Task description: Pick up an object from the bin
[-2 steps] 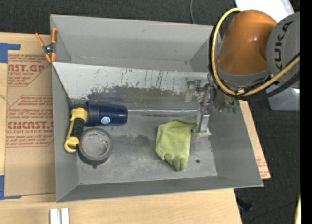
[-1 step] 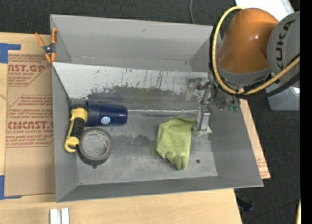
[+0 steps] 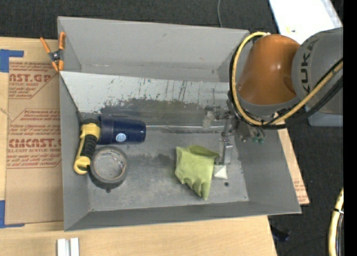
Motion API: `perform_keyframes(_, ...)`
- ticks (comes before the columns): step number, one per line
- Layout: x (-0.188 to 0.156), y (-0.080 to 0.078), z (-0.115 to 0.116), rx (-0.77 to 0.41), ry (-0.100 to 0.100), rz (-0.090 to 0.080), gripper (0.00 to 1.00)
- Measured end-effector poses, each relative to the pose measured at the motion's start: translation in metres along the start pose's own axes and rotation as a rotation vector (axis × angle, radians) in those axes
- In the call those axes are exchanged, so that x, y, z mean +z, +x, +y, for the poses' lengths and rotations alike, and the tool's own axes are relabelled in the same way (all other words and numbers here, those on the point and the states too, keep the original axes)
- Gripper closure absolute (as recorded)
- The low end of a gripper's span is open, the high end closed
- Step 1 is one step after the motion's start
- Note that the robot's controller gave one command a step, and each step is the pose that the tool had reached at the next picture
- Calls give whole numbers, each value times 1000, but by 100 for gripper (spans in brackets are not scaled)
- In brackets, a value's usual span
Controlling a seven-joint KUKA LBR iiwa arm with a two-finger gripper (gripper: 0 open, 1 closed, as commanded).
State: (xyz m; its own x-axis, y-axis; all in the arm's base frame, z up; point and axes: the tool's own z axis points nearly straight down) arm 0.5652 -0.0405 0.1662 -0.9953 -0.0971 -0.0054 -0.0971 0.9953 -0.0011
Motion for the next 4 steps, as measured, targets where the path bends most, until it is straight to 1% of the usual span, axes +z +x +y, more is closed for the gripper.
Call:
perform_keyframes(1,21,0,2,26,-2,4,0)
perform_keyframes(2,70,25,23,37,-1,-4,0)
perform_keyframes(3,115,36,31,103,-2,2,0)
perform_keyframes(4,102,47,68,-30,-1,0,0)
